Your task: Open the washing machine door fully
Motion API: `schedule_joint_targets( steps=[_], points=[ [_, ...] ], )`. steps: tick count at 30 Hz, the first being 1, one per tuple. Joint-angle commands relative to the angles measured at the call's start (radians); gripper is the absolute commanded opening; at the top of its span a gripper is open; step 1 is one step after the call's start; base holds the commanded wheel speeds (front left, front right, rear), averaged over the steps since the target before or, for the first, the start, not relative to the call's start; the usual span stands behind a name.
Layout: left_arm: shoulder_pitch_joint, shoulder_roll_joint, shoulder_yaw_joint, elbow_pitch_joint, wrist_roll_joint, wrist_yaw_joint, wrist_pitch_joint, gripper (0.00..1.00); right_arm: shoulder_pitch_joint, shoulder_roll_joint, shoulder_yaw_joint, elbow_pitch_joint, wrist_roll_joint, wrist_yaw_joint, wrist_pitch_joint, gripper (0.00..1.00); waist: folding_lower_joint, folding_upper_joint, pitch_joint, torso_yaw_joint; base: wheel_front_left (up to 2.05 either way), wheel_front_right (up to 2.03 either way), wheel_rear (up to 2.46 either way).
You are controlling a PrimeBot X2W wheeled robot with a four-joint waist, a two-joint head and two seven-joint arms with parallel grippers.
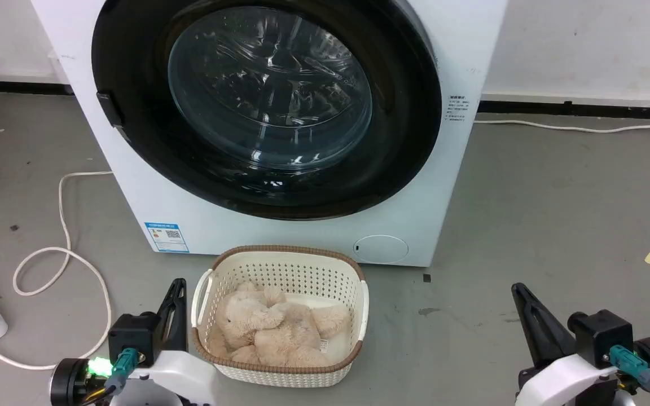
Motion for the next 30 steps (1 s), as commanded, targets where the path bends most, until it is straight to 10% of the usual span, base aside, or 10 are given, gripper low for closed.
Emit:
schedule_joint_targets(
  steps=[1,27,28,30],
  points=[
    [0.005,0.0,0.001,-0.004,0.003,-0.004,0.0,0.0,-0.014,0.005,-0.002,0.002,-0.008,-0.001,0.0,0.0,0.0,0.0,0.0,0.0,0.0,0.0,0.0],
    [0.005,0.0,0.001,-0.004,0.003,-0.004,0.0,0.0,-0.014,0.005,-0.002,0.002,-0.008,-0.001,0.0,0.0,0.0,0.0,0.0,0.0,0.0,0.0,0.0],
    [0.0,0.0,0.0,0.0,0.0,0.0,0.0,1.0,0.0,0.0,0.0,0.0,0.0,0.0,0.0,1.0,0.0,0.0,0.0,0.0,0.0,0.0,0.0],
    [0.0,0.0,0.0,0.001,0.0,0.001,0.0,1.0,0.001,0.0,0.001,0.0,0.001,0.0,0.0,1.0,0.0,0.0,0.0,0.0,0.0,0.0,0.0]
  ],
)
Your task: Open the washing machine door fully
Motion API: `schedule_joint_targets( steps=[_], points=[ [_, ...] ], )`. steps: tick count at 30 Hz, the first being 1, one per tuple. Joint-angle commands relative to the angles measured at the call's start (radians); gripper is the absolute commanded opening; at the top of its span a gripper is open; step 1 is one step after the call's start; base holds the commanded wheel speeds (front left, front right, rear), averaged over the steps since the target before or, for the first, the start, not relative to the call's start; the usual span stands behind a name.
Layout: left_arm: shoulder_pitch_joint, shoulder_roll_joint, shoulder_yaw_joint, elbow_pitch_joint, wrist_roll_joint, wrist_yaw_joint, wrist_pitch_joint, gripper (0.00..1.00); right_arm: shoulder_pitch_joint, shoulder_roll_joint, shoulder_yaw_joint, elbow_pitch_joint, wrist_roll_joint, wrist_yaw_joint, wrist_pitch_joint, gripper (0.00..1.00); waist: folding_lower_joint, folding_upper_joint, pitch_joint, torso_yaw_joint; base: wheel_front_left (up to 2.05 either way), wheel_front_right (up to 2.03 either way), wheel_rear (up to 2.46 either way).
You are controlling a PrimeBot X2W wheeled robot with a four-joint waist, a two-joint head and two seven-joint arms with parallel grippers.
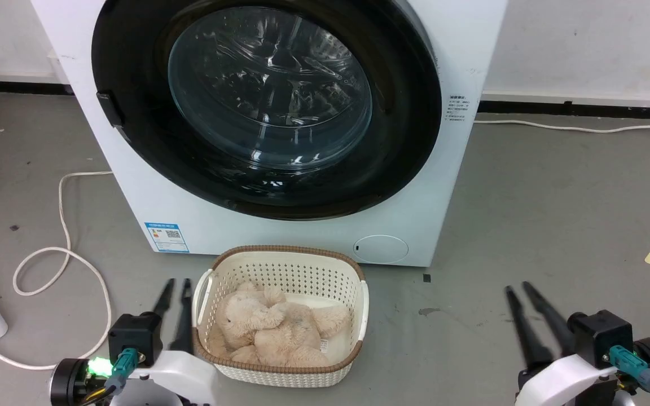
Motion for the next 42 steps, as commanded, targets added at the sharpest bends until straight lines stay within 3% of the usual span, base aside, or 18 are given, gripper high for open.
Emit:
schedule_joint_targets(
  steps=[1,16,36,38,42],
  points=[
    [0.0,0.0,0.0,0.0,0.0,0.0,0.0,1.0,0.0,0.0,0.0,0.0,0.0,0.0,0.0,1.0,0.0,0.0,0.0,0.0,0.0,0.0,0.0],
    [-0.008,0.0,-0.026,0.001,-0.005,0.015,-0.03,1.0,-0.008,0.0,-0.007,-0.005,0.029,0.0,-0.029,1.0,0.0,0.0,0.024,0.002,0.0,0.0,0.0],
    [-0.059,0.0,-0.062,-0.028,-0.009,0.048,-0.07,1.0,-0.168,-0.072,-0.011,-0.025,0.11,0.0,-0.024,1.0,0.0,0.0,0.136,0.022,0.0,0.0,0.0],
    [-0.064,0.0,-0.065,-0.031,-0.01,0.053,-0.074,1.0,-0.196,-0.08,-0.012,-0.023,0.127,0.0,-0.018,0.0,0.0,0.0,0.147,0.025,0.0,0.0,0.0],
    [-0.073,0.0,-0.072,-0.034,-0.013,0.059,-0.082,1.0,-0.257,-0.094,-0.016,-0.008,0.17,0.0,-0.005,0.0,0.0,0.0,0.168,0.032,0.0,0.0,0.0]
  ],
)
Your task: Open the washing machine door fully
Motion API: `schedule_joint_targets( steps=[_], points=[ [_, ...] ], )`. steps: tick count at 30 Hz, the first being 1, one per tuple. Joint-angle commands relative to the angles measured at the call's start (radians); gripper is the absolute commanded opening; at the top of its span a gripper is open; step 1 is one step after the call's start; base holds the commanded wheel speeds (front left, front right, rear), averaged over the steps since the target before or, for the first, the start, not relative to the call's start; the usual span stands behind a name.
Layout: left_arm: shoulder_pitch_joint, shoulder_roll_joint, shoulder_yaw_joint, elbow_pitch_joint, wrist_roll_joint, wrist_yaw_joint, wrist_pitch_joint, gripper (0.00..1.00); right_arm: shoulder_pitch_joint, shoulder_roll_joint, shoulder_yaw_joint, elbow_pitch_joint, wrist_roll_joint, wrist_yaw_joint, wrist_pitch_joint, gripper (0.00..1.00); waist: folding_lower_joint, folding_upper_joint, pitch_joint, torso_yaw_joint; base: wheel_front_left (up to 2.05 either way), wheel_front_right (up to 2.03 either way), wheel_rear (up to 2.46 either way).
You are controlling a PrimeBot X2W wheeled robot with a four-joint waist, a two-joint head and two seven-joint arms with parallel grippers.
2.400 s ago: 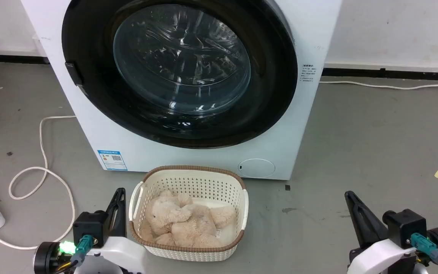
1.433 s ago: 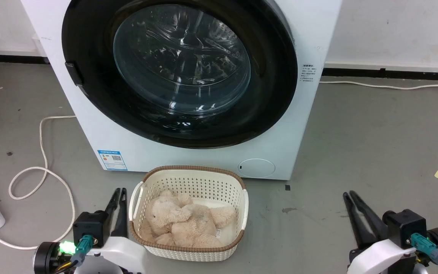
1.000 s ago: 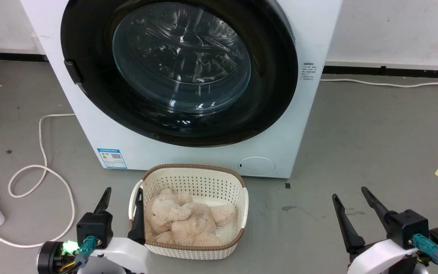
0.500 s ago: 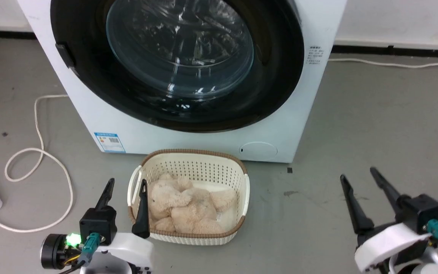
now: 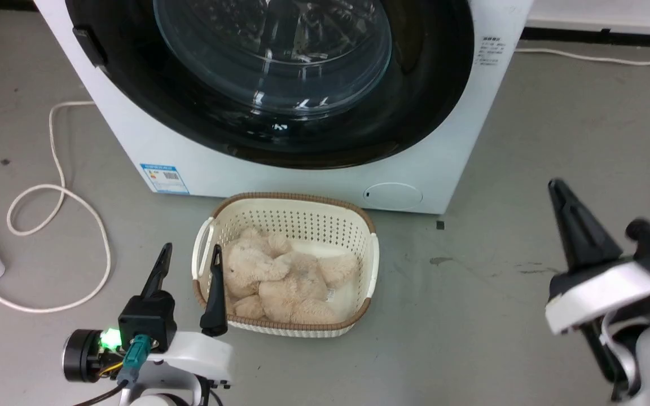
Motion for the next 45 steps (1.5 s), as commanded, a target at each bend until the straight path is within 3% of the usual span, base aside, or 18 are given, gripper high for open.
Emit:
schedule_joint_targets(
  steps=[1,23,31,45],
  points=[
    [-0.019,0.0,-0.007,-0.006,-0.006,0.006,-0.012,1.0,-0.037,-0.012,-0.006,0.006,0.024,0.0,0.006,0.0,-0.0001,0.0,0.009,0.005,0.0,0.0,0.0],
    [-0.051,0.0,-0.052,-0.04,-0.022,0.047,-0.058,1.0,-0.427,-0.014,-0.133,0.279,0.368,0.0,0.214,0.0,-0.0001,0.0,0.114,0.058,0.0,0.0,0.0],
    [-0.073,0.0,-0.075,-0.065,-0.028,0.062,-0.075,1.0,-0.56,-0.02,-0.164,0.363,0.442,-0.001,0.267,0.0,-0.0001,0.0,0.165,0.075,0.0,0.0,0.0],
    [-0.105,0.0,-0.116,-0.082,-0.035,0.089,-0.104,1.0,-0.847,-0.055,-0.267,0.642,0.589,-0.001,0.471,0.0,-0.0001,0.0,0.241,0.11,0.0,0.0,0.0]
  ],
)
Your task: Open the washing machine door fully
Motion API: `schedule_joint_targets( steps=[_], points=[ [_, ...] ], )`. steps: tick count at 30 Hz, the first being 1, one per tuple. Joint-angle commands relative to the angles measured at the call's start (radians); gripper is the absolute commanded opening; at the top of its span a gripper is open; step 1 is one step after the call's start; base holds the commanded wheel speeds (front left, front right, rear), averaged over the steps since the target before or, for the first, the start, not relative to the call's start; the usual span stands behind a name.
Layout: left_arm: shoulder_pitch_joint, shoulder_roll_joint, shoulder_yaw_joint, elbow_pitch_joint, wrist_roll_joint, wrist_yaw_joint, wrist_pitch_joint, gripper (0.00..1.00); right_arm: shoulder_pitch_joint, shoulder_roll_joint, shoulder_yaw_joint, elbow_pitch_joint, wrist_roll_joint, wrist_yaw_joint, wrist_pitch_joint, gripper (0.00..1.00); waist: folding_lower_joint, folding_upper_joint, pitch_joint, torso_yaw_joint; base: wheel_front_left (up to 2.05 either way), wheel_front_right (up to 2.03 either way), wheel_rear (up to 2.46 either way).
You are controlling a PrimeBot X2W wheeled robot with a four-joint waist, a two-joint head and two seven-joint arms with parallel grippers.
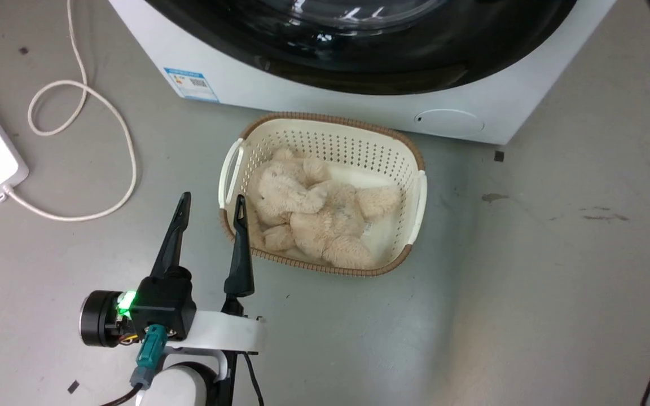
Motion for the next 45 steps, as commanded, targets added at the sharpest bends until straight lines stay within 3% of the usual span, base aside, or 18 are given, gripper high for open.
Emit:
schedule_joint_targets(
  steps=[1,26,37,45],
  points=[
    [-0.019,0.0,-0.008,-0.007,-0.005,0.011,-0.01,1.0,-0.066,-0.015,-0.017,0.041,0.028,0.0,0.02,0.0,0.0,0.0,0.013,0.008,0.0,0.0,0.0],
    [-0.075,0.0,-0.056,-0.032,-0.025,0.059,-0.063,1.0,-0.405,-0.053,-0.098,0.365,0.185,0.0,0.277,0.0,0.0,0.0,0.113,0.054,0.0,0.0,0.0],
    [-0.068,0.0,-0.053,-0.02,-0.035,0.059,-0.084,1.0,-0.358,-0.042,-0.119,0.429,0.26,-0.001,0.402,0.0,0.0,0.0,0.053,0.037,0.0,0.0,0.0],
    [-0.017,0.001,-0.055,0.022,-0.034,0.043,-0.093,1.0,-0.184,0.033,-0.124,0.389,0.313,-0.001,0.483,0.0,0.0,0.0,-0.082,0.018,0.0,0.0,0.0]
  ],
)
